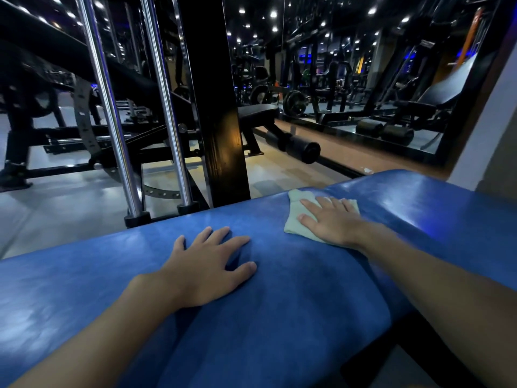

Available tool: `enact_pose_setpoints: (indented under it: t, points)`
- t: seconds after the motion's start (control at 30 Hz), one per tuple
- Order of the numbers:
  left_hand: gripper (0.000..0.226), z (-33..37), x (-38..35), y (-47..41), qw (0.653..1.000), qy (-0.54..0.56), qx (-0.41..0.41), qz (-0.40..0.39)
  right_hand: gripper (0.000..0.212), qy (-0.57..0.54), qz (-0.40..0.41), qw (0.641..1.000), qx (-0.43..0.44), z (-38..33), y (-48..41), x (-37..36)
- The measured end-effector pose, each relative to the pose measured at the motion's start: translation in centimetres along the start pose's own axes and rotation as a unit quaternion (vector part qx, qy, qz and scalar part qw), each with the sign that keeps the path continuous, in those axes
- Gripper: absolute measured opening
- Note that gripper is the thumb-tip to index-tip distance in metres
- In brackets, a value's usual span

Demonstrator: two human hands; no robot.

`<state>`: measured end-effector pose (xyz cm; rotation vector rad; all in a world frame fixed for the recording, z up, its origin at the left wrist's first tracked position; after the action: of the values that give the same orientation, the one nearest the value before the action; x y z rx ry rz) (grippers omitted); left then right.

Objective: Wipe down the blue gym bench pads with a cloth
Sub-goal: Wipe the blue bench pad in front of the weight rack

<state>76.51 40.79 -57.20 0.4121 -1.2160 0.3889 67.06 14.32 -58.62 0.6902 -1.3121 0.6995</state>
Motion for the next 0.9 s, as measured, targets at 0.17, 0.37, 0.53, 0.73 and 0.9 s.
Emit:
enact_pose_setpoints:
  t: [0.17,0.37,0.53,0.73,0.9]
  points:
    - [0.065,-1.2,0.2,2.0,1.000,-0.014,0.013,0.000,0.063,0.009,0.011,0.999,0.042,-3.7,1.7,0.3]
    - [0.065,-3.8,0.5,5.0,0.999,-0.019,0.041,0.013,0.064,0.001,0.002,0.997,0.076,-8.3,3.6,0.6]
    - [0.065,-6.4,1.0,7.7,0.998,-0.010,0.064,0.027,0.063,-0.005,-0.003,0.995,0.098,-11.8,5.4,1.0]
    - [0.062,-9.0,1.5,11.0,0.995,-0.015,0.088,0.043,0.063,-0.007,0.003,0.992,0.129,-16.4,7.1,1.6]
    - [0.062,-10.8,1.8,13.4,0.993,-0.013,0.107,0.050,0.063,-0.018,0.007,0.987,0.160,-21.5,8.5,2.0]
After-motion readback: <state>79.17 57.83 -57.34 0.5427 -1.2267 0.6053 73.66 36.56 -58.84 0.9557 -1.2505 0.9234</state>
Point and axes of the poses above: each hand's wrist, its own y-axis away from the middle knuckle, its own x-axis out of the back of the hand, z = x × y, the point moved 5 cm from there along -y, towards the middle knuckle, and after that the axes turned 9 degrees about y, right-handed, at the moved point
